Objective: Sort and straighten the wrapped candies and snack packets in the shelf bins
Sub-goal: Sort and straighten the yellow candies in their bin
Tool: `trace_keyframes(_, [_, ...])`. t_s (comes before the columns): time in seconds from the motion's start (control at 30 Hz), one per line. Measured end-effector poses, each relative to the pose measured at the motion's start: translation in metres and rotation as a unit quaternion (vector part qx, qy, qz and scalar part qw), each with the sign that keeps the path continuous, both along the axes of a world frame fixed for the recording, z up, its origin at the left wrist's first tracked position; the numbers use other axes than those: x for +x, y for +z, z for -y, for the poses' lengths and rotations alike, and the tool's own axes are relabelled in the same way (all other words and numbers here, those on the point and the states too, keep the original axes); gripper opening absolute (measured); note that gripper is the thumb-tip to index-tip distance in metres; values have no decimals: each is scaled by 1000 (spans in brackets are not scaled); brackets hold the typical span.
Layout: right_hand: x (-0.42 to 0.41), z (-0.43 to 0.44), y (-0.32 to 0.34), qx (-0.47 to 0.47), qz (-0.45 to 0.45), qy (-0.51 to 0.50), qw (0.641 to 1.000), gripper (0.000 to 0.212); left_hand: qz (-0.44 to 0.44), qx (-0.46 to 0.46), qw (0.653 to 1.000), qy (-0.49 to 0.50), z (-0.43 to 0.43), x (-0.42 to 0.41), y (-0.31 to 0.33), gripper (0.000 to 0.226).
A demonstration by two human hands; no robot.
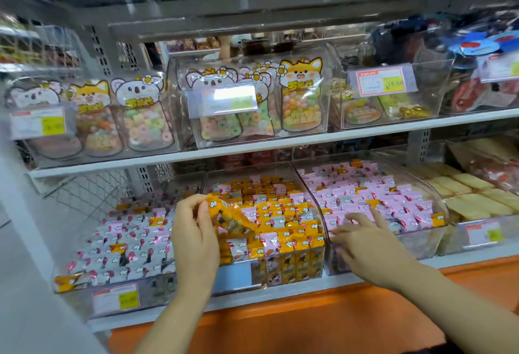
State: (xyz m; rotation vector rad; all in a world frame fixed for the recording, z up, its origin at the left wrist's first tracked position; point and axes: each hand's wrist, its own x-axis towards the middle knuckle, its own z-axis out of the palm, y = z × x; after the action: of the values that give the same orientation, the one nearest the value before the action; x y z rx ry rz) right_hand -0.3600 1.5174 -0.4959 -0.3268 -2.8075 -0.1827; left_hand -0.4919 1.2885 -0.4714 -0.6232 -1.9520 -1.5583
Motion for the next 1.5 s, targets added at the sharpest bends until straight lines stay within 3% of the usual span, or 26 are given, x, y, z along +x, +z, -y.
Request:
trace_keyframes(0.1, [-7,14,10,-80,-106,13,991,18,48,47,997,36,11,-10,2,12])
trace_keyframes(0.2, [-29,41,16,-138,-119,78,980,18,104,68,991,45,13,-16,2,10])
trace_keyframes(0.33, [-62,73,16,-234,-104,137,957,43,170,91,981,-22,10,-25,-10,11])
trace_keyframes(0.5, [-97,97,14,-292,-124,183,931,67,176,54,978,-101,3,-28,-13,12])
trace_keyframes(0.63, [-113,102,16,-290,-143,200,925,46,160,14,971,-175,6,-27,-7,15])
trace_keyframes(0.73, [-110,94,20,-346,-192,171,903,34,132,-62,974,-171,17,-33,-9,22])
trace_keyframes(0.8, [-107,88,22,-391,-217,144,883,30,97,-178,968,-148,25,-39,-14,32])
trace_keyframes(0.9, [-103,87,23,-402,-200,124,885,41,25,-426,900,-88,29,-39,-20,41])
trace_keyframes(1.0, [-100,93,22,-425,-175,142,877,40,8,-514,855,-77,22,-34,-27,43])
trace_keyframes(1.1, [-100,97,17,-447,-150,136,871,26,28,-498,864,-74,18,-34,-34,33])
trace_keyframes(1.2, [-101,97,4,-427,-103,104,892,35,42,-431,898,-78,16,-32,-34,13])
trace_keyframes(1.33, [-100,94,0,-403,-75,86,908,37,19,-401,915,-47,12,-27,-32,16])
trace_keyframes(1.5, [-94,93,2,-445,-70,83,889,40,21,-219,975,-16,15,-29,-16,14])
